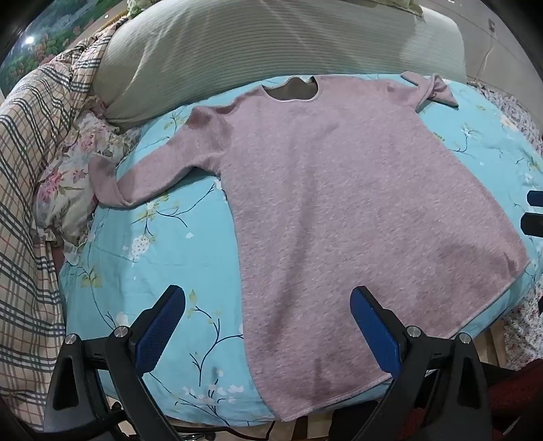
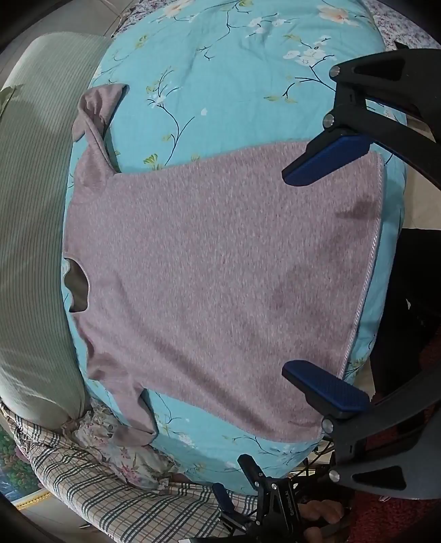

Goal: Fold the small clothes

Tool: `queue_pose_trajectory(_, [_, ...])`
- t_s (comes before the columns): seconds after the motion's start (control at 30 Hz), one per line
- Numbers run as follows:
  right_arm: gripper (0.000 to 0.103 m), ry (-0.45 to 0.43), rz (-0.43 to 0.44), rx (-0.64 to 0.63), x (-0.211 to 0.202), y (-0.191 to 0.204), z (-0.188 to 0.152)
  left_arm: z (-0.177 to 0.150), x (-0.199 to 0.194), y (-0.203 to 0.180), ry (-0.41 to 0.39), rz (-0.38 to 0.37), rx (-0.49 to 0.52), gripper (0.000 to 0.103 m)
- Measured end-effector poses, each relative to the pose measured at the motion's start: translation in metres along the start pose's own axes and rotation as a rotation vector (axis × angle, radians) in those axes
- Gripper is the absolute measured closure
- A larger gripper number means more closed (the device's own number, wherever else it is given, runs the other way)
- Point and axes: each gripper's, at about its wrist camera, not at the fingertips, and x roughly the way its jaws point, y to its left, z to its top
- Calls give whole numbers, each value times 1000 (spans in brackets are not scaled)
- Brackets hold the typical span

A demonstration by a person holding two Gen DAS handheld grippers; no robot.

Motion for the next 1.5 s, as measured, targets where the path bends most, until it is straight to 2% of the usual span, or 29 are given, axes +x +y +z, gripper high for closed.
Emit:
queue_pose_trajectory(0.9, [1, -25, 19, -6, 3, 5, 6, 4, 7, -11, -6, 3, 1, 5])
queue_pose_trajectory(1.03, [1, -5, -11, -19, 5, 6, 7, 5, 7, -9, -4, -1, 3, 5])
queue_pose_trajectory(1.27, [1, -25, -9, -19, 5, 6, 8, 5, 7, -9, 6, 0, 5, 5])
queue_pose_trajectory(1.33, [1, -47, -45, -48, 6, 7, 9, 5, 7, -9, 7, -3, 5, 5])
queue_pose_trajectory(1.5, [1, -33, -45, -46, 6, 8, 10, 9, 10, -13, 1, -7, 2, 5])
